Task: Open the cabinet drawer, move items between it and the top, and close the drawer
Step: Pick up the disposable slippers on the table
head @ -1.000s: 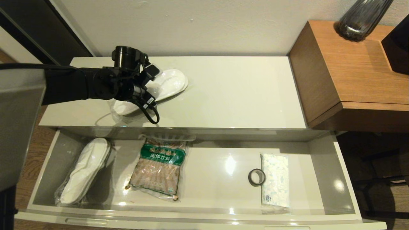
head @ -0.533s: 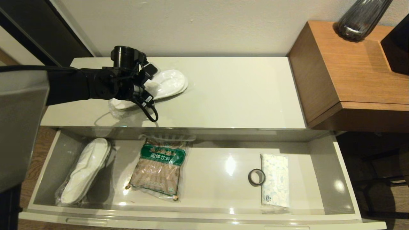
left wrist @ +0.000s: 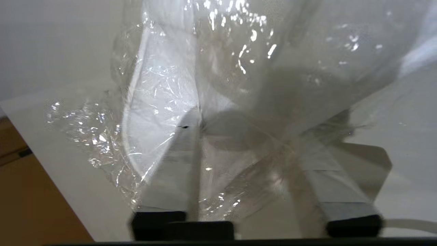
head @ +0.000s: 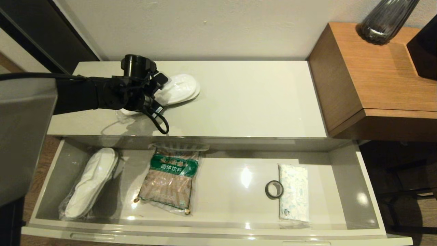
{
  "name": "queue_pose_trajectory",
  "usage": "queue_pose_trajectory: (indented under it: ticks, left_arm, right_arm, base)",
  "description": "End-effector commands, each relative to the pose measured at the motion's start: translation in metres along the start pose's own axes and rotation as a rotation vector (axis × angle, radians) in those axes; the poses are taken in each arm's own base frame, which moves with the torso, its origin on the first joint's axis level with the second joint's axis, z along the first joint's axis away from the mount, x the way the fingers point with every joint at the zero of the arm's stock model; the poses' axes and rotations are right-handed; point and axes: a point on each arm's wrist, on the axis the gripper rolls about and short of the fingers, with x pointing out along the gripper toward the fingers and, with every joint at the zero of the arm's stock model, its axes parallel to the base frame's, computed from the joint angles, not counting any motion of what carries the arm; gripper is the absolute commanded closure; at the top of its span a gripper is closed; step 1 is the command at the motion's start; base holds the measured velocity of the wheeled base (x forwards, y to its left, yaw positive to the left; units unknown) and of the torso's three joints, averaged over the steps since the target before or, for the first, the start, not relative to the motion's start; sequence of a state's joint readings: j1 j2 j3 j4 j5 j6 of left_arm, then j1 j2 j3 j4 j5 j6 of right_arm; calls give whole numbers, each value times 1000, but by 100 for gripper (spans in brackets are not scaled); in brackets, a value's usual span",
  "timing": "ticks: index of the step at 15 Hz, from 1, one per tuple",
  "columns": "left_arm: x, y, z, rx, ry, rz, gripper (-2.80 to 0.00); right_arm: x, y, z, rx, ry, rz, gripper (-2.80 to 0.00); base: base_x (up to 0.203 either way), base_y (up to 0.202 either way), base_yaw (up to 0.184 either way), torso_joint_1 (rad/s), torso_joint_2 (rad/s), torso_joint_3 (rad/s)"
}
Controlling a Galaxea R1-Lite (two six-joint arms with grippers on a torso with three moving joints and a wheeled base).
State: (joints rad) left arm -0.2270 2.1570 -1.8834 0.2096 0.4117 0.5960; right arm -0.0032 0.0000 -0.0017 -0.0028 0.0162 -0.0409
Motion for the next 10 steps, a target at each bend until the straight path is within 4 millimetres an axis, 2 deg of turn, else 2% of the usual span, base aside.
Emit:
queue_pose_trajectory:
  ticks: [1, 3, 4, 7, 10]
  left_arm:
    - [-4, 0, 0, -33, -2, -6, 0]
    - [-10, 1, 1, -55, -11, -17, 0]
    - [-19, 7, 2, -76, -22, -20, 0]
    - [-61, 24, -4, -135, -44, -37, 0]
    - [-122, 45, -16, -213, -68, -73, 0]
  right_arm:
    - [0, 0, 0, -1, 1, 1, 0]
    - [0, 0, 0, -1, 1, 1, 0]
    - [0, 0, 0, -1, 1, 1, 0]
    - [0, 0, 0, -1, 1, 1, 0]
    - [0, 0, 0, -1, 1, 1, 0]
  base:
    - [0, 0, 0, 0, 0, 0]
    - [0, 0, 0, 0, 0, 0]
    - [0, 0, 0, 0, 0, 0]
    - [0, 0, 0, 0, 0, 0]
    - [0, 0, 0, 0, 0, 0]
